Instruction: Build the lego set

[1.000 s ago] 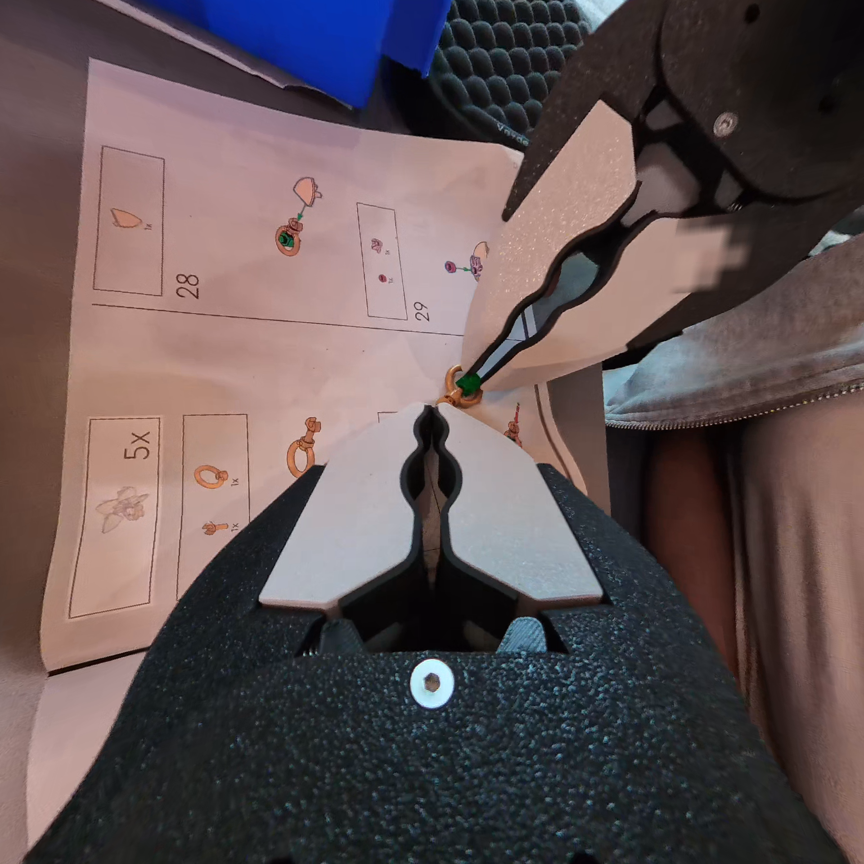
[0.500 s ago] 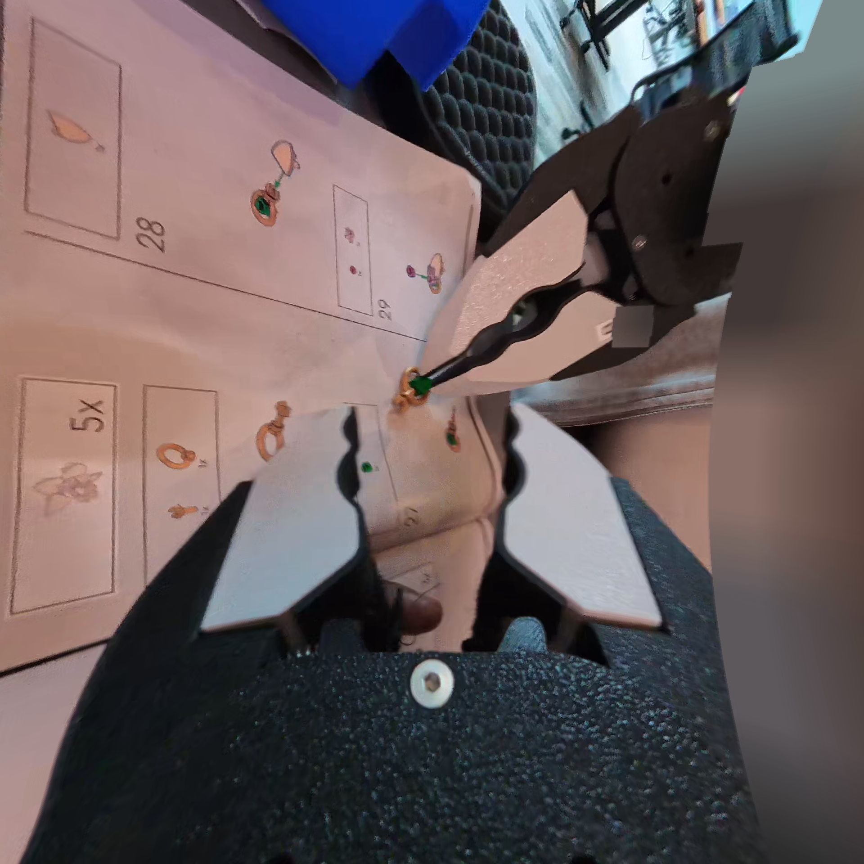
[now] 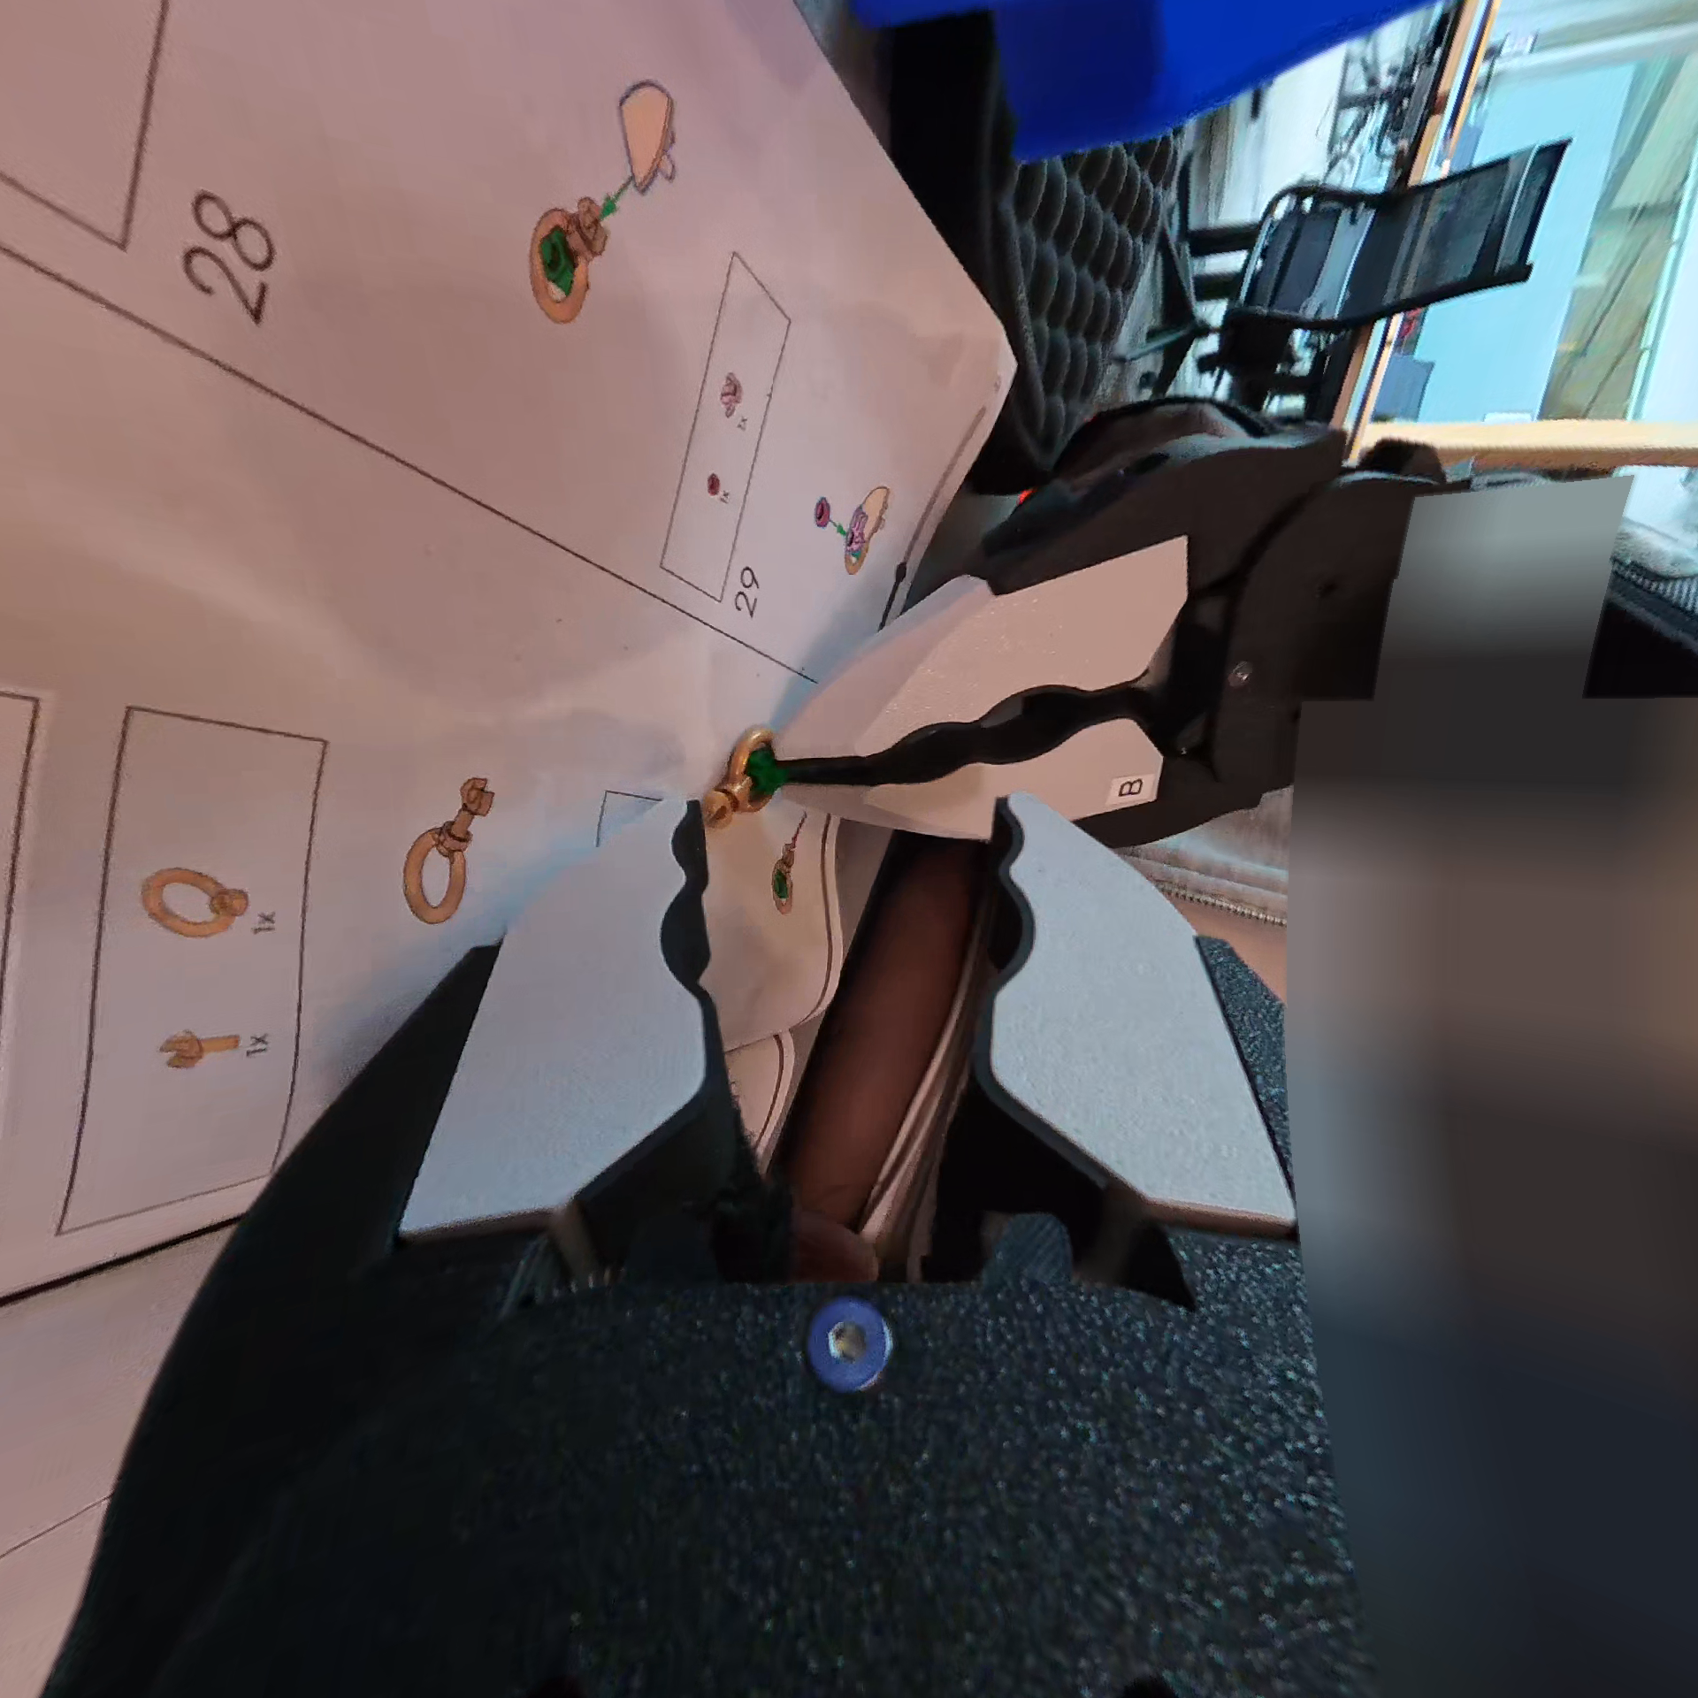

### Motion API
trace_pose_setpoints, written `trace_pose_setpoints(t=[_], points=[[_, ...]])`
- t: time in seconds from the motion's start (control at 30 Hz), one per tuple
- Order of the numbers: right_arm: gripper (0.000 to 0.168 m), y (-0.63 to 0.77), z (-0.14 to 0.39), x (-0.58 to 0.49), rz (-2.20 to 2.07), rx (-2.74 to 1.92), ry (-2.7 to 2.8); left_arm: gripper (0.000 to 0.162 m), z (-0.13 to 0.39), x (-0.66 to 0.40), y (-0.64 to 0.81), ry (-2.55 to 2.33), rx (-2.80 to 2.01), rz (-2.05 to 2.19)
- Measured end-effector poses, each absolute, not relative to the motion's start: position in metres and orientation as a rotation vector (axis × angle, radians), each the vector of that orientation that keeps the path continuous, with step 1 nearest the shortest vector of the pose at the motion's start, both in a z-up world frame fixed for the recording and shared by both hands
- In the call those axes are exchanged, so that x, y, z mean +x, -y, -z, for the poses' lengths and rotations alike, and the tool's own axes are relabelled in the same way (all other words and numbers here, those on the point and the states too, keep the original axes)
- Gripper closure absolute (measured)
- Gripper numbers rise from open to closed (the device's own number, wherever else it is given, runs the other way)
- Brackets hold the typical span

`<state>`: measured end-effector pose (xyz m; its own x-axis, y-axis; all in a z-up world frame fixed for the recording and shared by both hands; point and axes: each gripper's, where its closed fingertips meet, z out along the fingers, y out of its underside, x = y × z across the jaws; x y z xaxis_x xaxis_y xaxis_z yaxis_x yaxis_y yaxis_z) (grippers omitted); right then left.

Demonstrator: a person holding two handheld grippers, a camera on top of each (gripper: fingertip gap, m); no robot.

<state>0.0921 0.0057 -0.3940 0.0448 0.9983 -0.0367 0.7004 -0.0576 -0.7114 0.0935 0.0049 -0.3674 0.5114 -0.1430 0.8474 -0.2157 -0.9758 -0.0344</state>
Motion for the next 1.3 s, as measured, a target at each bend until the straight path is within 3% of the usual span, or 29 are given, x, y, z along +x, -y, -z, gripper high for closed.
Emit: trace_pose_setpoints(t=[0.03,0.17,0.4,1.07,1.3], points=[[0.163,-0.0056,0.3940,0.0921,-0.750,-1.808,1.703,0.106,0.3684,0.0931,-0.0054,0.284,2.666,-1.492],[0.163,-0.0056,0.3939,0.0922,-0.746,-1.796,1.674,0.113,0.3711,0.0920,-0.0056,0.205,2.673,-1.529],[0.164,-0.0056,0.3935,0.0919,-0.734,-1.766,1.681,0.106,0.3677,0.0929,-0.0058,0.180,2.661,-1.621],[0.164,-0.0053,0.3930,0.0926,-0.573,-1.763,1.738,0.112,0.3654,0.0889,-0.0041,0.081,2.616,-1.814],[0.163,-0.0055,0.3925,0.0912,-0.580,-1.690,1.820,0.125,0.3729,0.0868,-0.0041,0.124,2.671,-1.782]])
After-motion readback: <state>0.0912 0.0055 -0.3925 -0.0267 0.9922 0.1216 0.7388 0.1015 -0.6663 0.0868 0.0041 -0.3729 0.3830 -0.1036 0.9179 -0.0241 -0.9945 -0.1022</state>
